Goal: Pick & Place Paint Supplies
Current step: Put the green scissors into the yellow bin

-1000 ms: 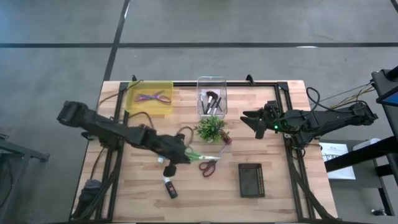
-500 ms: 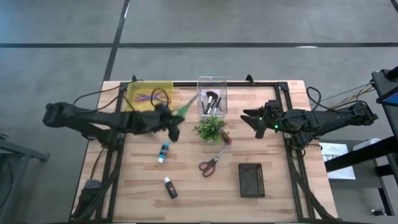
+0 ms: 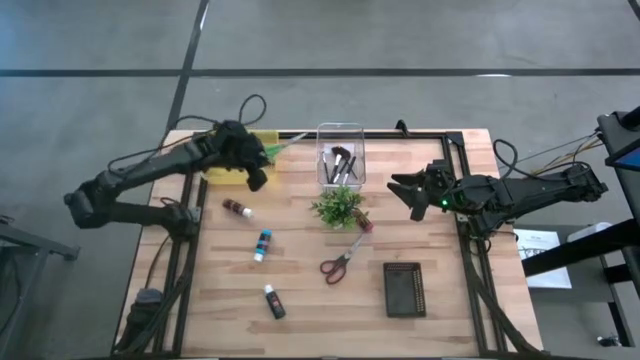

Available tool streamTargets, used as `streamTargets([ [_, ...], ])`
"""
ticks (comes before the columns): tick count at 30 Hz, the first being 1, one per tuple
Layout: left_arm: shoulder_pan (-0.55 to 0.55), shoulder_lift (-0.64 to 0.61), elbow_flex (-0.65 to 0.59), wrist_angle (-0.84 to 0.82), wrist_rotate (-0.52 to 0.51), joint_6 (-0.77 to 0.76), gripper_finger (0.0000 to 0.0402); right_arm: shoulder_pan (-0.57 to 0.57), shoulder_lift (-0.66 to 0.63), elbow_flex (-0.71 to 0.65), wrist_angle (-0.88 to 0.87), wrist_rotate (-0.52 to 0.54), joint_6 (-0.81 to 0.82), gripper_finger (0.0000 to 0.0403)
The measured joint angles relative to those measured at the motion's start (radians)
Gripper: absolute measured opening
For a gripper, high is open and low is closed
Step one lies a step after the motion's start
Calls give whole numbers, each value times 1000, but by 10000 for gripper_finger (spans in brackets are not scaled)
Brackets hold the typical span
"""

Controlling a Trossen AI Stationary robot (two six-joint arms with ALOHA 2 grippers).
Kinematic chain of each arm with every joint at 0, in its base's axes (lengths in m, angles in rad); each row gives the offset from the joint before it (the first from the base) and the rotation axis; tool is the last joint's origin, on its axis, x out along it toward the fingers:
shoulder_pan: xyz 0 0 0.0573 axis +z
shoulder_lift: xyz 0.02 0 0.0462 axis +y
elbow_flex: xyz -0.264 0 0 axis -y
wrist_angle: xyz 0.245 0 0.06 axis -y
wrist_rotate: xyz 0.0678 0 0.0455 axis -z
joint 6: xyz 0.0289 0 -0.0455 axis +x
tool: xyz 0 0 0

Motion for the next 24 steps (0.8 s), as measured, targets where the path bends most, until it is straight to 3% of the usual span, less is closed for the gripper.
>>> streamTargets([
  [5,115,0,-1,-173,22,103,20,0,0,0,0,25,1,215],
  [10,160,0,-4,-278,13,206,20,0,0,0,0,26,1,215],
  [16,213,0,-47,-294,-29,188,20,0,0,0,0,34,2,215],
  [24,241,0,-130,-294,-122,35,20,0,0,0,-1,49,11,215],
])
